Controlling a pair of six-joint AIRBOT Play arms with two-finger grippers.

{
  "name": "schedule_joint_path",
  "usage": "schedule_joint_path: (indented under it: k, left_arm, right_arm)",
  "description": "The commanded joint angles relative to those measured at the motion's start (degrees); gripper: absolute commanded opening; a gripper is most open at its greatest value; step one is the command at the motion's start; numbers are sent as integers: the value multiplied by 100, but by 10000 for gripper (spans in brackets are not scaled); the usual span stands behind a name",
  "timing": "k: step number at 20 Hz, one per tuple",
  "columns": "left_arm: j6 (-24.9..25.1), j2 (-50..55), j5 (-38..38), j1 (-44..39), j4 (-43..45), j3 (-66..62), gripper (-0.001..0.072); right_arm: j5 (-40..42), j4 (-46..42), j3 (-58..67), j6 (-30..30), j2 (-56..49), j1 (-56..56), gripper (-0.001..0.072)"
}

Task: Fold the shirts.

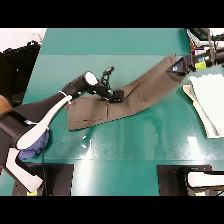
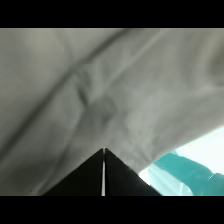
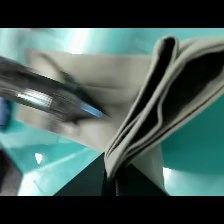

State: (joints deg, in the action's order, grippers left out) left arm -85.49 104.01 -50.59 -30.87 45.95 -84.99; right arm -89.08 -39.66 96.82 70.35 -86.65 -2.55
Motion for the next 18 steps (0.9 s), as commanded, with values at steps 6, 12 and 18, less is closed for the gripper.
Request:
schedule_joint_path:
  k: [6,12,18]
  left_arm:
    - [-22,260,313,-234,166,-131,27]
    - [46,-404,-612,520,597,-131,27]
    - [46,-2258,-1058,2129,1932,-131,28]
  right_arm:
    - [94,518,562,369,142,-1394,13]
    - [442,560,562,293,136,-1884,13]
    - [1327,570,564,-11,-337,-3324,16]
